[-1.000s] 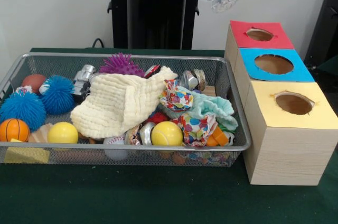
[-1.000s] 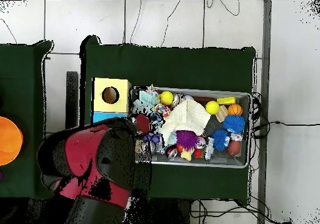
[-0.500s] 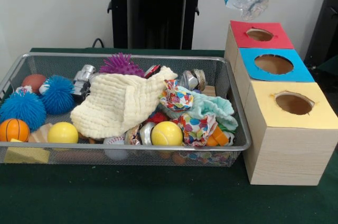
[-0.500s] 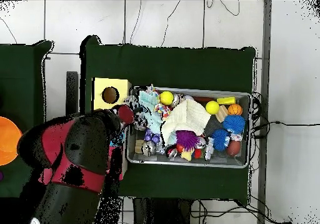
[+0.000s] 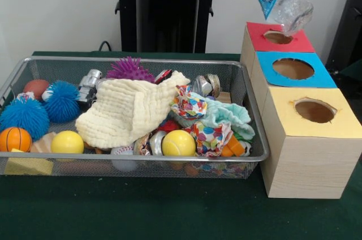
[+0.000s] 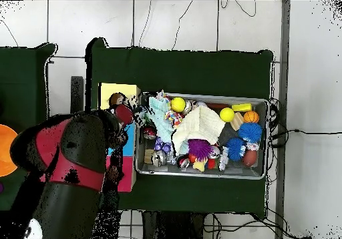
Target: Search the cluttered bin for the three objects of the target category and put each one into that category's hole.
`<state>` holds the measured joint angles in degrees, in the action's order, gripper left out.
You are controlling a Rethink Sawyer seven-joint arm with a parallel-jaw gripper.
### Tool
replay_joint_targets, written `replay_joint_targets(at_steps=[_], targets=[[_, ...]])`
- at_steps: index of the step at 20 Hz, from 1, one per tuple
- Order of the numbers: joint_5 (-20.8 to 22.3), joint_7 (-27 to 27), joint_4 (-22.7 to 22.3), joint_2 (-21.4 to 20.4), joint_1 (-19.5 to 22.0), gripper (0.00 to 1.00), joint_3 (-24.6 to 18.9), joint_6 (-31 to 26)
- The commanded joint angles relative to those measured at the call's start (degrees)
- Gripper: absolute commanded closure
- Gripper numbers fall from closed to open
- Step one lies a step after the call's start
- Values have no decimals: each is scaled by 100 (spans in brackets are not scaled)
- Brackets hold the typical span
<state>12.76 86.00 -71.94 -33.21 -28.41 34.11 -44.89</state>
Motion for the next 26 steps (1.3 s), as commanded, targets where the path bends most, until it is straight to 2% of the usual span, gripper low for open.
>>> replay_joint_targets(at_steps=[1,6,12,19,26], targets=[[430,-832,-132,296,215,100,-1023,-473],[526,-708,-473,315,253,100,-1310,-86],[741,-448,-358,532,92,100,-1286,-214],[929,-490,-347,645,17,100,-1345,-470],[1112,-468,-515,768,-37,100,-1407,-451]])
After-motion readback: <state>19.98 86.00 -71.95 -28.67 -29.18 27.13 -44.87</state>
